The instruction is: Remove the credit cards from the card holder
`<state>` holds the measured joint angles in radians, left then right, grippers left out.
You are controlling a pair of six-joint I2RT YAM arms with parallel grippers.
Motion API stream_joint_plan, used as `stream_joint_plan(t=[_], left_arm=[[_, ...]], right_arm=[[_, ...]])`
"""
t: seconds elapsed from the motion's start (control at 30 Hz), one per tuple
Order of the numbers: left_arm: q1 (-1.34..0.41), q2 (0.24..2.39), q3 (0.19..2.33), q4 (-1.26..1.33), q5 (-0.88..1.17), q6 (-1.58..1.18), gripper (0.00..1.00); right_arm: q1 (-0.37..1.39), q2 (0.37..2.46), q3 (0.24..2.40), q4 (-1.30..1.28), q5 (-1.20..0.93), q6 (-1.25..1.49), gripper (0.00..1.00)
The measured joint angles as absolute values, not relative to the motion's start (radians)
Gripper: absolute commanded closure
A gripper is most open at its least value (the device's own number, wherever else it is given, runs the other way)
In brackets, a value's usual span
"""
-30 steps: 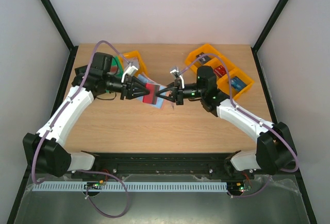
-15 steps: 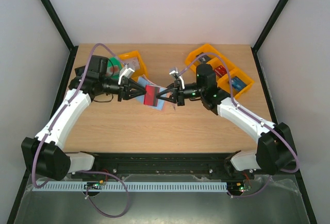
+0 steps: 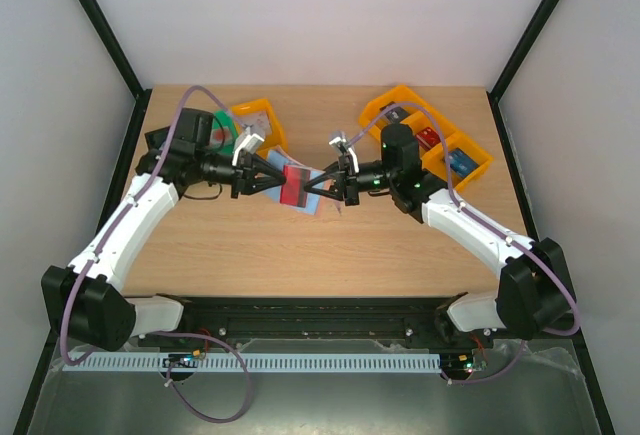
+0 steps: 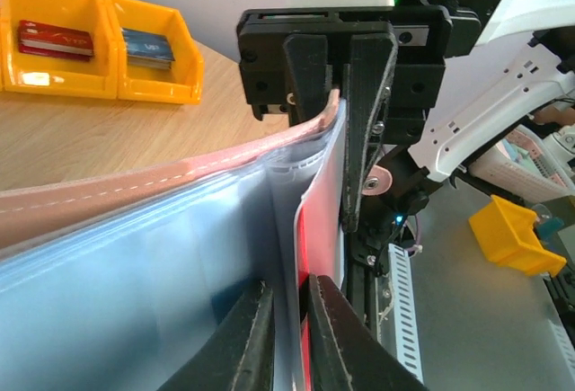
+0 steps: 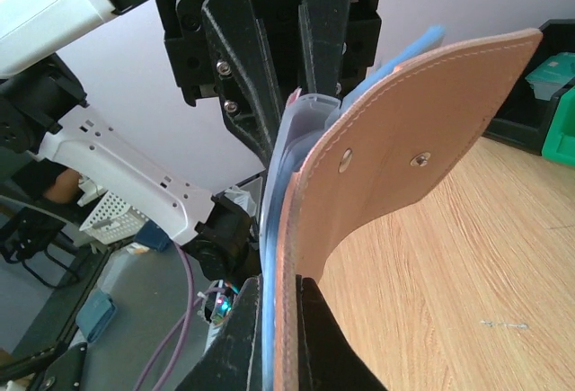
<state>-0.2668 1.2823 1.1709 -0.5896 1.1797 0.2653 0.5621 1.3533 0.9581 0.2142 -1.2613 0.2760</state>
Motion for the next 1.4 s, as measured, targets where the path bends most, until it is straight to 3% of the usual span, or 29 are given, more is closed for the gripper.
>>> stream_joint_plan(t=[0.2,0.37,0.43,0.5,0.7,0.87,1.0,1.07,1.1,1.27,1.4], left_arm=[[-0.314,1.290,1.171,-0.588,1.183,0.267,0.97],[-0.316,1.292,1.172,-0.590,1.208,0.274,0.98],[-0.316,1.292,1.171,-0.595,1.214,0.282,0.98],[-0.316,1.292,1.172,-0.600,1.220,0.290,0.98],[-0.278,1.292,1.170,-0.596,1.226,0.271,0.98],[-0.259,1.292,1.169,-0.580,1.228,0.248,0.98],[-0.259,1.292,1.169,-0.568,1.231,0.237,0.98],[-0.259,1.292,1.168,-0.564,1.232,0.233,0.98],[-0.259,1.292,1.166,-0.563,1.232,0.230,0.98],[-0.259,1.291,1.164,-0.559,1.236,0.224,0.98],[-0.258,1.291,1.161,-0.554,1.232,0.216,0.91]], right_arm=[[0.562,1.353,0.958,0.215,-1.273,0.282,0.98],[0.559,1.353,0.958,0.215,-1.275,0.285,0.97],[0.558,1.353,0.958,0.215,-1.277,0.284,0.79],[0.559,1.353,0.958,0.215,-1.275,0.284,0.67],[0.559,1.352,0.958,0.227,-1.257,0.273,0.61],[0.559,1.352,0.958,0.240,-1.247,0.285,0.71],[0.559,1.353,0.948,0.305,-1.225,0.348,0.74],[0.559,1.360,0.942,0.347,-1.214,0.386,0.85],[0.559,1.362,0.941,0.359,-1.209,0.396,0.97],[0.559,1.372,0.933,0.405,-1.188,0.439,0.98],[0.554,1.370,0.928,0.406,-1.172,0.435,0.98]])
